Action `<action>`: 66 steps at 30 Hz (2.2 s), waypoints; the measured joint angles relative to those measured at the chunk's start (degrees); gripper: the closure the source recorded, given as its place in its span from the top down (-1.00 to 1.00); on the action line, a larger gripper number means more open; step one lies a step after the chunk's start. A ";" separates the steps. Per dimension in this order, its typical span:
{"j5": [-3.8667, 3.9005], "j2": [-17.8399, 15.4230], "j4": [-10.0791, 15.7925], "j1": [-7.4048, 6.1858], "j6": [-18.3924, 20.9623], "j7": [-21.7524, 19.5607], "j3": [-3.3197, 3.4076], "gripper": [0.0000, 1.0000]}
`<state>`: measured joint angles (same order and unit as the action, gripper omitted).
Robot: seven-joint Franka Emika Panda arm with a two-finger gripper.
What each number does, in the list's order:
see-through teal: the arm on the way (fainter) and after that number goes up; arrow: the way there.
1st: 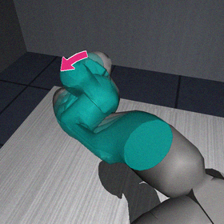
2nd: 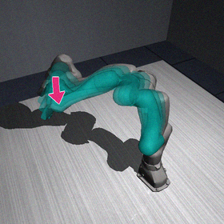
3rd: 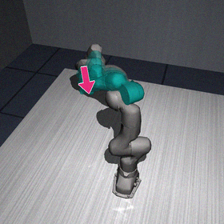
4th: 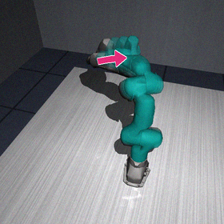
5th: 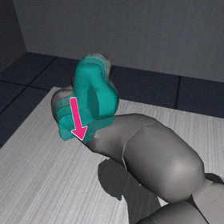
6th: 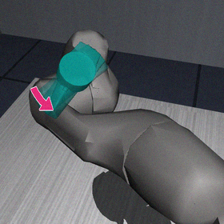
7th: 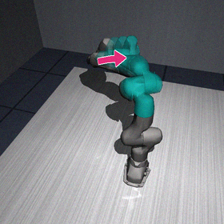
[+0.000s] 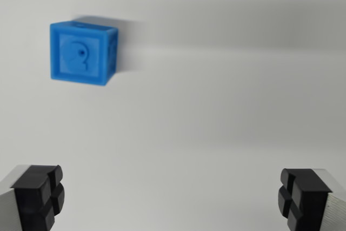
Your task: Stack cube
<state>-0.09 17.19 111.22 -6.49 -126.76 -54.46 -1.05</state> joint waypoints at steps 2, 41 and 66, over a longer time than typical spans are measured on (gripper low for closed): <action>0.02 0.65 -0.16 -0.48 -0.56 -0.73 -0.07 1.00; 0.56 17.18 -5.56 -8.10 -12.91 -10.90 0.12 1.00; 0.56 26.23 -7.77 -8.30 -19.80 -10.90 0.34 1.00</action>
<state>0.47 43.42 103.44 -14.79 -146.56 -65.36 -0.71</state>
